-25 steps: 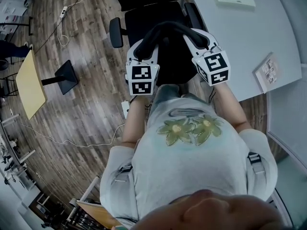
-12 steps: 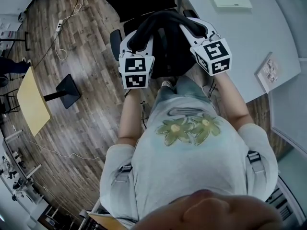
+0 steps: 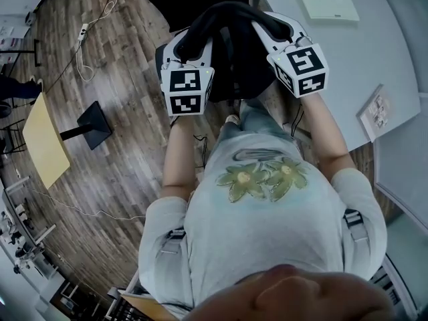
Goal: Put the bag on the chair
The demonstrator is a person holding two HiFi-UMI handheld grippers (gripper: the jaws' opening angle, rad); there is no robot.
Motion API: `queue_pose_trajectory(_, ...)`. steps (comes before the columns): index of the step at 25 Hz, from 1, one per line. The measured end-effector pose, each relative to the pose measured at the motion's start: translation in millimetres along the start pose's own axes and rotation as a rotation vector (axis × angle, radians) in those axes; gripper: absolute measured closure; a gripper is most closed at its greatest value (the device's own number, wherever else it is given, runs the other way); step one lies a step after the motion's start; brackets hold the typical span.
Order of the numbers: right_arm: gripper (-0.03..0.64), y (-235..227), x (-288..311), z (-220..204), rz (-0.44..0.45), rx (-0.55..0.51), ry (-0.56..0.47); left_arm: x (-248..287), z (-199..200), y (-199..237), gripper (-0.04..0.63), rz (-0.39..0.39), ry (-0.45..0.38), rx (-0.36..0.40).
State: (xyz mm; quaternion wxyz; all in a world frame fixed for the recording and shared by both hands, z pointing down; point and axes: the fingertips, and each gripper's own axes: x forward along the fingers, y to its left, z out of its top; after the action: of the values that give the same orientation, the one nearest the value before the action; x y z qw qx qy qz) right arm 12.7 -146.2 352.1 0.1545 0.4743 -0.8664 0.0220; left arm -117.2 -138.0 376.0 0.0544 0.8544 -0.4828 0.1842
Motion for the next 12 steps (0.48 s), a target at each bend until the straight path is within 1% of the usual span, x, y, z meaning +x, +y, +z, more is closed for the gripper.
queue_pose_trajectory(9, 0.531, -33.4, 46.8, 17.6, 0.035, -0.004, -0.014, 41.7, 23.0, 30.1, 0.422, 0.035, 0.003, 0.001)
queue_pose_trajectory(12, 0.531, -41.7, 55.0, 17.3, 0.045, -0.005, -0.02, 52.4, 22.8, 33.6, 0.422, 0.042, 0.005, -0.003)
